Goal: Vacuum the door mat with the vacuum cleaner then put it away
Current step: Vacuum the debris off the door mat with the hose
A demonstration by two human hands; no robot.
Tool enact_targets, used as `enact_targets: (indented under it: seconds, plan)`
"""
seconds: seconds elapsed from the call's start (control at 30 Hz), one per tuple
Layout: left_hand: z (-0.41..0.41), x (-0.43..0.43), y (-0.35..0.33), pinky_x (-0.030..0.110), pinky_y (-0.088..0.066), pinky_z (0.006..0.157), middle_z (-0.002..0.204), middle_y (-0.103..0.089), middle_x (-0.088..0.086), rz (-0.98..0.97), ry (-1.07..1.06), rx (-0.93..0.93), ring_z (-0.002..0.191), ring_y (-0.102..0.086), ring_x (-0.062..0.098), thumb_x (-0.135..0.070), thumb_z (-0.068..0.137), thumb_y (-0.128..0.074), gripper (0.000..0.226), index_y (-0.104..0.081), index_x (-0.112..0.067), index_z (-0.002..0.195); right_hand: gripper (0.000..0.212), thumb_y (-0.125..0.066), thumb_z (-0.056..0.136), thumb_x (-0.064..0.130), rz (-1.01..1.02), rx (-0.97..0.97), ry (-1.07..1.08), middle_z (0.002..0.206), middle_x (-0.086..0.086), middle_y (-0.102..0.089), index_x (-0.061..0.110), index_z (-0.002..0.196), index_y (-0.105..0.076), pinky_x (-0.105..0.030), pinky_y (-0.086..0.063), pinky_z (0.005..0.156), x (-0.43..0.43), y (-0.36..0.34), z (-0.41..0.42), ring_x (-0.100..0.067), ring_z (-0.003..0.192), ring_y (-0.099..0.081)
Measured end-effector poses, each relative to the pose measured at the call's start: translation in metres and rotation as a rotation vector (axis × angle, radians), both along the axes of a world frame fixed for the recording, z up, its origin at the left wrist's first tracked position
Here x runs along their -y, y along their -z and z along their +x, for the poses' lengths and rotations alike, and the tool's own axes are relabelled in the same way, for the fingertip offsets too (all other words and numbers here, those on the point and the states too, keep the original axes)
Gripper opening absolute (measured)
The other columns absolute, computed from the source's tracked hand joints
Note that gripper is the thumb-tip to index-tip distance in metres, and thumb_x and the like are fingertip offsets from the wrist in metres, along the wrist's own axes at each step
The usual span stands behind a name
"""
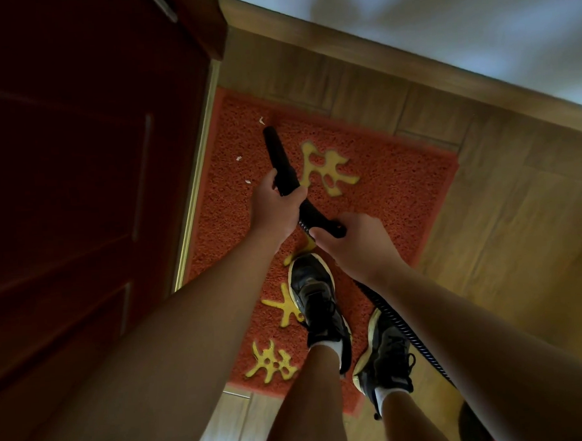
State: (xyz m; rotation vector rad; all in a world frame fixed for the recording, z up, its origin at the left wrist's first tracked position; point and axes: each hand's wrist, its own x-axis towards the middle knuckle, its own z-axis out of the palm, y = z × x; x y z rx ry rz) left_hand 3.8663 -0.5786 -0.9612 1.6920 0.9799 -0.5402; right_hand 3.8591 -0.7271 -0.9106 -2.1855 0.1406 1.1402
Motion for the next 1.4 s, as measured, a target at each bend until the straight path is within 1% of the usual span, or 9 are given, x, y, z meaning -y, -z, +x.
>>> enact_targets:
  seconds: [0.07, 0.17, 0.4, 0.63, 0.73, 0.93, 1.1, 1.2, 1.4]
  plan:
    - [0.002, -0.002, 0.000, 0.027, -0.055, 0.083, 0.126, -0.065, 0.003, -0.002, -0.008, 0.012, 0.109, -0.065, 0.019, -0.019, 0.094, -0.071, 0.046, -0.057, -0.010, 0.137, 0.035, -0.065, 0.092, 0.041, 0.000, 0.003, 0.001, 0.065, -0.011, -0.065, 0.009, 0.078, -0.063, -0.032, -0.039, 0.044, -0.002, 0.001, 0.002, -0.024, 0.049, -0.054]
    - [0.004, -0.005, 0.003, 0.031, -0.057, 0.087, 0.125, -0.067, 0.006, 0.009, -0.013, 0.024, 0.110, -0.066, 0.021, -0.019, 0.093, -0.071, 0.045, -0.059, -0.008, 0.135, 0.036, -0.065, 0.091, 0.041, 0.004, 0.005, 0.005, 0.062, -0.008, -0.063, 0.009, 0.075, -0.063, -0.032, -0.039, 0.044, -0.005, 0.004, 0.005, -0.020, 0.047, -0.052]
    - [0.005, -0.012, 0.011, 0.039, -0.055, 0.098, 0.133, -0.063, 0.007, 0.007, -0.032, 0.005, 0.118, -0.062, 0.022, -0.024, 0.092, -0.073, 0.055, -0.054, -0.011, 0.142, 0.036, -0.068, 0.090, 0.041, -0.004, 0.011, -0.026, 0.062, -0.010, -0.064, 0.008, 0.076, -0.064, -0.029, -0.037, 0.043, -0.011, 0.006, 0.008, -0.020, 0.046, -0.051]
    - [-0.006, -0.017, 0.009, 0.034, -0.055, 0.094, 0.131, -0.063, 0.005, 0.000, -0.079, 0.012, 0.115, -0.063, 0.021, -0.021, 0.092, -0.072, 0.053, -0.054, -0.011, 0.141, 0.031, -0.070, 0.089, 0.039, 0.022, -0.004, -0.061, 0.070, -0.013, -0.067, 0.010, 0.082, -0.064, -0.031, -0.041, 0.049, -0.016, -0.002, 0.004, -0.031, 0.057, -0.060]
    - [-0.013, -0.018, 0.007, 0.033, -0.054, 0.093, 0.129, -0.063, 0.004, 0.011, -0.085, 0.018, 0.112, -0.062, 0.019, -0.020, 0.093, -0.072, 0.051, -0.055, -0.012, 0.141, 0.031, -0.071, 0.088, 0.039, 0.018, -0.016, -0.076, 0.069, -0.011, -0.066, 0.011, 0.082, -0.063, -0.030, -0.039, 0.048, -0.017, -0.004, -0.001, -0.021, 0.052, -0.053]
    - [-0.029, -0.019, 0.006, 0.028, -0.051, 0.079, 0.101, -0.059, -0.014, 0.030, -0.108, 0.003, 0.091, -0.059, 0.002, -0.019, 0.093, -0.071, 0.039, -0.061, -0.012, 0.130, 0.030, -0.071, 0.088, 0.041, 0.011, -0.021, -0.120, 0.063, -0.003, -0.060, 0.017, 0.076, -0.058, -0.026, -0.036, 0.044, -0.018, -0.004, -0.013, -0.016, 0.050, -0.050]
    - [-0.041, -0.019, 0.005, 0.036, -0.056, 0.090, 0.117, -0.065, -0.004, 0.024, -0.129, -0.014, 0.105, -0.064, 0.015, -0.024, 0.091, -0.073, 0.048, -0.059, -0.016, 0.136, 0.040, -0.070, 0.089, 0.040, 0.012, -0.030, -0.150, 0.055, 0.004, -0.048, 0.025, 0.064, -0.043, -0.021, -0.029, 0.042, -0.018, -0.004, -0.022, -0.011, 0.043, -0.041]
    - [-0.047, -0.019, 0.004, 0.043, -0.057, 0.094, 0.125, -0.066, 0.000, 0.023, -0.133, -0.024, 0.110, -0.065, 0.019, -0.029, 0.088, -0.074, 0.055, -0.058, -0.019, 0.138, 0.040, -0.070, 0.090, 0.039, 0.038, -0.030, -0.143, 0.054, 0.003, -0.046, 0.023, 0.064, -0.042, -0.025, -0.030, 0.044, -0.018, -0.002, -0.027, -0.013, 0.043, -0.039]
    - [-0.056, -0.018, 0.004, 0.044, -0.056, 0.096, 0.131, -0.063, 0.005, 0.023, -0.156, -0.035, 0.114, -0.064, 0.022, -0.027, 0.090, -0.073, 0.058, -0.053, -0.015, 0.143, 0.042, -0.069, 0.090, 0.037, 0.047, -0.024, -0.162, 0.052, 0.003, -0.044, 0.021, 0.063, -0.042, -0.024, -0.027, 0.042, -0.018, -0.005, -0.033, -0.012, 0.041, -0.035]
